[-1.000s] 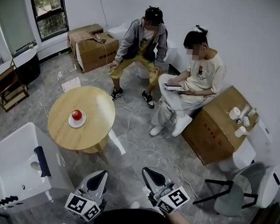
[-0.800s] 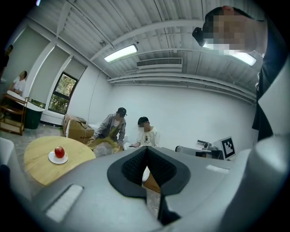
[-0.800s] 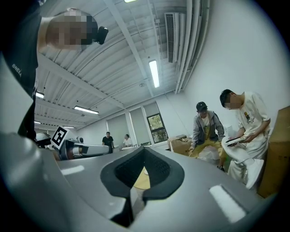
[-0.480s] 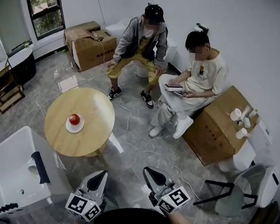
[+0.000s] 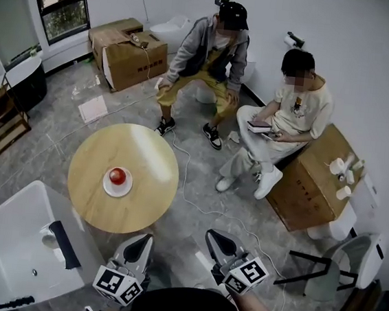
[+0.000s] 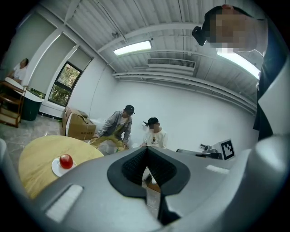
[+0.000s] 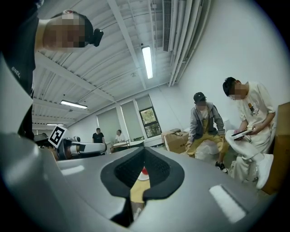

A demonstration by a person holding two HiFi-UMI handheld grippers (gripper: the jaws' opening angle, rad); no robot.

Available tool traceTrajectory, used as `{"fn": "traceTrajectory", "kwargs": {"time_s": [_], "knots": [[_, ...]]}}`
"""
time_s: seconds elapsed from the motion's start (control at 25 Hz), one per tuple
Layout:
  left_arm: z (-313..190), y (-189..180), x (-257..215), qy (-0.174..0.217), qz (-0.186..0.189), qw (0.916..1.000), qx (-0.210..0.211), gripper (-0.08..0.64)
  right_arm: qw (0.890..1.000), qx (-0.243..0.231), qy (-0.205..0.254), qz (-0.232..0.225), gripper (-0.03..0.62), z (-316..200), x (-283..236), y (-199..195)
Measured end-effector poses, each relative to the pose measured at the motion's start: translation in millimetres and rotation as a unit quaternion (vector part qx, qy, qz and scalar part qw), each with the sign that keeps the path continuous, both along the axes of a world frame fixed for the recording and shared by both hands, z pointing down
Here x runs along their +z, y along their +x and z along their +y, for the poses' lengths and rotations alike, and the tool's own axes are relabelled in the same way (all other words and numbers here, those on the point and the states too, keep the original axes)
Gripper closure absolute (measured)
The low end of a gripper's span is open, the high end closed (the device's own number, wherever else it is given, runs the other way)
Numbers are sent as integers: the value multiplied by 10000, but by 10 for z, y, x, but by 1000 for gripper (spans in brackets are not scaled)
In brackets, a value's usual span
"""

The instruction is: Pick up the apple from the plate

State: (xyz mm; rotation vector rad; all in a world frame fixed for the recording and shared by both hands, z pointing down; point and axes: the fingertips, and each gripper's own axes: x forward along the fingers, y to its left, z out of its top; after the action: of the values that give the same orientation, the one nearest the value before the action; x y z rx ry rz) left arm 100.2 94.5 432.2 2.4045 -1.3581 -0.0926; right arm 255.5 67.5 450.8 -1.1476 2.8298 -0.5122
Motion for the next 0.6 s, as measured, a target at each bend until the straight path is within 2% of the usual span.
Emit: {"fn": "traceTrajectory", "kwargs": {"time_s": [0.28, 0.6], "knots": [[-357, -833, 59, -164, 80, 9998, -94, 534, 9998, -50, 30, 174, 586, -498, -77, -792], [-511, -1696, 262, -282, 112, 9989, -358, 512, 9986, -407, 147, 316, 584, -846, -155, -1737]]}}
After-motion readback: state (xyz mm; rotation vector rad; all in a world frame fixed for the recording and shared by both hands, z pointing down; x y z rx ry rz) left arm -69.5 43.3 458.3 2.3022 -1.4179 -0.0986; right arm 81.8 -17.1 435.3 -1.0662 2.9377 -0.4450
